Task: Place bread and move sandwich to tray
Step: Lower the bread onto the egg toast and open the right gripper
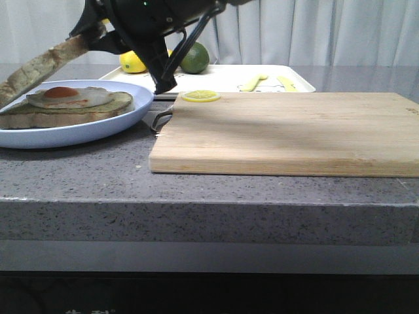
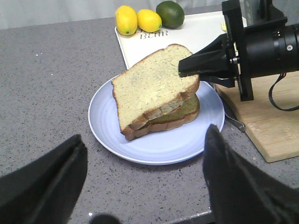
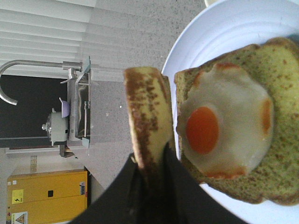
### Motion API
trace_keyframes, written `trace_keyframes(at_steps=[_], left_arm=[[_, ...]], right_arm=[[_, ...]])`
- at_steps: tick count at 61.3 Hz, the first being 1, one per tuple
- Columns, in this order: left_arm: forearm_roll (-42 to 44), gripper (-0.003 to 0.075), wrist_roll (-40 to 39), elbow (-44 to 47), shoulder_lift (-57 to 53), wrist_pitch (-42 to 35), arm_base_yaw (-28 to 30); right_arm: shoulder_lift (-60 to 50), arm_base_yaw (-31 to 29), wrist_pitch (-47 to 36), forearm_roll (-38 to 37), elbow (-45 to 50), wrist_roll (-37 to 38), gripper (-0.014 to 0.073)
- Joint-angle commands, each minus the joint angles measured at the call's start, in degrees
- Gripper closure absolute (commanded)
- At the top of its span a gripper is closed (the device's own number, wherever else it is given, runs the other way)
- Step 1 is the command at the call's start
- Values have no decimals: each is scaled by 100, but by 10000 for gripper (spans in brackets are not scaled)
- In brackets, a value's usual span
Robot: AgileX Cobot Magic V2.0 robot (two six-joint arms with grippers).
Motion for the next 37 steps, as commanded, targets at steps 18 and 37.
trace_keyframes(at_steps=[18,37], left_arm=[[-55,218,4,-187,86,-448,-51],[-55,218,4,-187,86,-448,-51]], right_arm=[[-312,-22,-53,-88,-203,-26,370],[-478,-239,62,-1383,-192,-31,141]])
